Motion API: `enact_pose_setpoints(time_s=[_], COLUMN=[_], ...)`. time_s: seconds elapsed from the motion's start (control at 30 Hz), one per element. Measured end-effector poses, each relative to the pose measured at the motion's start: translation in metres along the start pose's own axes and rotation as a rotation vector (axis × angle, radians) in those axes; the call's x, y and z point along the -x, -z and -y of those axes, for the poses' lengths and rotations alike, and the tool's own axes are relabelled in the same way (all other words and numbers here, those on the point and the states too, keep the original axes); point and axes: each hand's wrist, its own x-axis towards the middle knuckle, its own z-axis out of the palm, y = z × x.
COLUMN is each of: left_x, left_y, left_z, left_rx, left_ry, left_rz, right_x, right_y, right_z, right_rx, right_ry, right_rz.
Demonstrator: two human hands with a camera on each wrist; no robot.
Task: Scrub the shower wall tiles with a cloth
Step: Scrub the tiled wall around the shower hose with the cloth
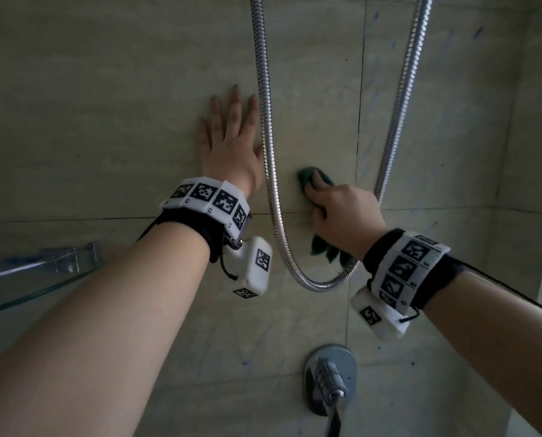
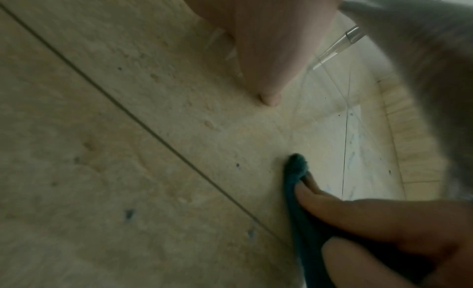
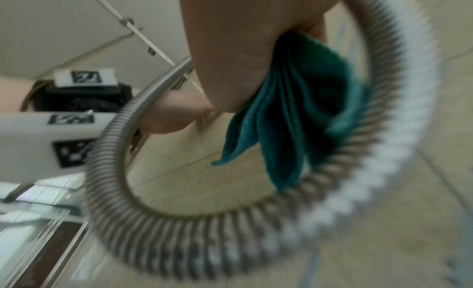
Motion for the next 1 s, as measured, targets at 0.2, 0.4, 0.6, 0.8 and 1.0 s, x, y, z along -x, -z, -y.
enact_pose_setpoints(time_s=[0.2, 0.4, 0.6, 0.8, 1.0], left_x=[0.005, 0.009, 0.008, 0.01, 0.011], left_y=[-0.002, -0.002, -0.005, -0.005, -0.012], left_z=[0.004, 0.008, 0.011, 0.015, 0.013], left_rx=[-0.055, -0.088, -0.062, -0.104, -0.108], left_ry=[-0.025, -0.052, -0.065, -0.1, -0.073], left_rz=[0.023, 0.043, 0.061, 0.061, 0.018], right_x=[-0.028, 0.003, 0.003, -0.031, 0.012], right_y=[0.029, -0.013, -0.002, 0.012, -0.022], right_z=[-0.024, 0.01, 0.001, -0.003, 0.014], right_rx=[-0.025, -0.094, 0.065, -0.172, -0.056], right_ry=[-0.18, 0.135, 0.18, -0.134, 0.202], right_rz=[-0.053, -0.136, 0.053, -0.106, -0.018])
